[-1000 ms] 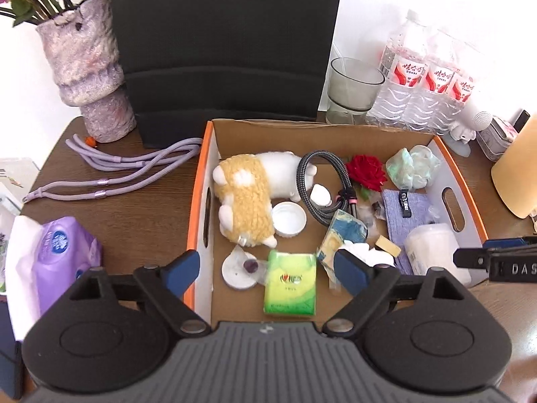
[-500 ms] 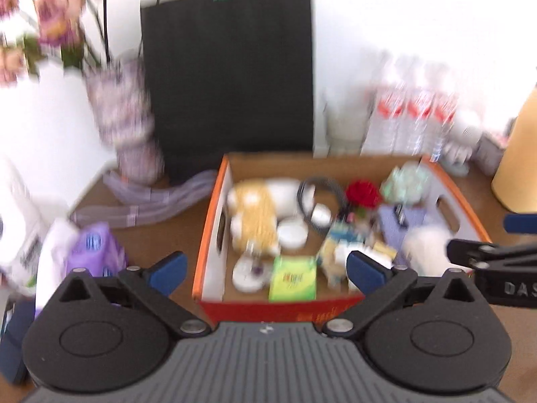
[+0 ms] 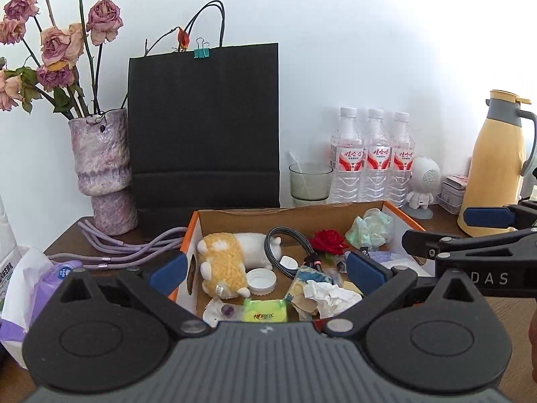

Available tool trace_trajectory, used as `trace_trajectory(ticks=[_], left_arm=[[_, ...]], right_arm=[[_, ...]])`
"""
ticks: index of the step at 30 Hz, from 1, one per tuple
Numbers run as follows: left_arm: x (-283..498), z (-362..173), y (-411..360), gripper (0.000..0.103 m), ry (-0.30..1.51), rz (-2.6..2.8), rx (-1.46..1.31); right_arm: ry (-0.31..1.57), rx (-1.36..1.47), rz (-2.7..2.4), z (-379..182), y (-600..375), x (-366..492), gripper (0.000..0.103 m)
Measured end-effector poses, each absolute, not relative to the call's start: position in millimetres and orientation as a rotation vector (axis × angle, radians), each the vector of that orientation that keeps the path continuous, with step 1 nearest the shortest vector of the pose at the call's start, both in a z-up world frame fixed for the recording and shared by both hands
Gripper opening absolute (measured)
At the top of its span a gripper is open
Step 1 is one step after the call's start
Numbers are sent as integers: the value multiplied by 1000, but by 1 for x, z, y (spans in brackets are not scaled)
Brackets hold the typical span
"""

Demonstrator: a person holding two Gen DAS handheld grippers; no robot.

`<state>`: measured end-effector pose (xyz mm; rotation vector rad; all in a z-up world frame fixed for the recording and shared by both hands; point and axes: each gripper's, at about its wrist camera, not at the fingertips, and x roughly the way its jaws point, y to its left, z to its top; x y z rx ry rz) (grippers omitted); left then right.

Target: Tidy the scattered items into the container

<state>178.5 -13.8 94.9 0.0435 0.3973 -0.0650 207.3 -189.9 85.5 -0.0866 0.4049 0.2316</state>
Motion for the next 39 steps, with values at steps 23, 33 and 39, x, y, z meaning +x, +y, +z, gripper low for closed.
trace_trajectory(ticks=[23, 33, 39], left_arm=[[-80, 24, -4, 103, 546, -60, -83], [-16, 11, -11, 103, 608, -36, -28], [22, 0, -14, 103, 638, -26, 57]], right_arm=[[583, 38, 204, -4, -256, -63, 91], [622, -5, 217, -13, -225, -5, 91], [644, -29, 194, -15, -212, 29, 91]])
